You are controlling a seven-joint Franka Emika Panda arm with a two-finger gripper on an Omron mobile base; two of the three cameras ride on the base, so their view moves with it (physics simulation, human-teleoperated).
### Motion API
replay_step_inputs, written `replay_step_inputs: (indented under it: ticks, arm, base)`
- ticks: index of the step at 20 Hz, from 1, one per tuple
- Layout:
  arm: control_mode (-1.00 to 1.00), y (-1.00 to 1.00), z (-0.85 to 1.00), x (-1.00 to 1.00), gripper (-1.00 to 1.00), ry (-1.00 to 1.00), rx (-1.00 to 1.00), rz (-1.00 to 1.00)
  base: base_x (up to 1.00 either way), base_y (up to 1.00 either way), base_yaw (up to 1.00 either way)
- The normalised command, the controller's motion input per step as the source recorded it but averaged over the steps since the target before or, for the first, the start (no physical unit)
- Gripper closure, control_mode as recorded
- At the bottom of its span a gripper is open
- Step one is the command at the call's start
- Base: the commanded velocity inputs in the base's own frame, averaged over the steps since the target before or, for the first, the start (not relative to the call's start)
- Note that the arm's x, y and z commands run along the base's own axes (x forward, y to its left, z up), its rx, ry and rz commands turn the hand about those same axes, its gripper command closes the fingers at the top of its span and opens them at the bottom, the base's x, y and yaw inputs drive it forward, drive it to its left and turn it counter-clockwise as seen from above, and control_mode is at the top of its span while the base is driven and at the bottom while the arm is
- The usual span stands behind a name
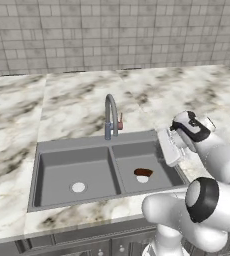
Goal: Turn on the sink faucet. Then move the sweet potato from the counter to the sink. Turn off the sink. Move the vegetable from the sink to the pot next to the stove. Finally move the pot to the front right burner.
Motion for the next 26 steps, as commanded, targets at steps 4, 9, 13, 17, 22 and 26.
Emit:
replay_step_inputs:
  ticks: [4,9,13,17,22,26]
  arm:
    - [-1.0,0.0,0.0,0.0,-1.0,0.21,-0.23,-0.14]
    - [-1.0,-0.01,-0.17,0.09,-1.0,0.16,-0.22,-0.09]
    - [-1.0,-0.09,-0.31,0.14,-1.0,0.08,-0.21,-0.03]
    - [-1.0,-0.16,-0.33,0.22,-1.0,0.08,-0.16,-0.01]
    - [-1.0,-0.17,-0.23,0.3,-1.0,0.07,-0.12,0.0]
    - [-1.0,-0.14,-0.18,0.23,-1.0,0.03,-0.05,0.0]
  base:
    - [0.0,0.0,0.0]
    - [0.0,0.0,0.0]
    - [0.0,0.0,0.0]
    - [0.0,0.0,0.0]
    - [0.0,0.0,0.0]
    - [0.0,0.0,0.0]
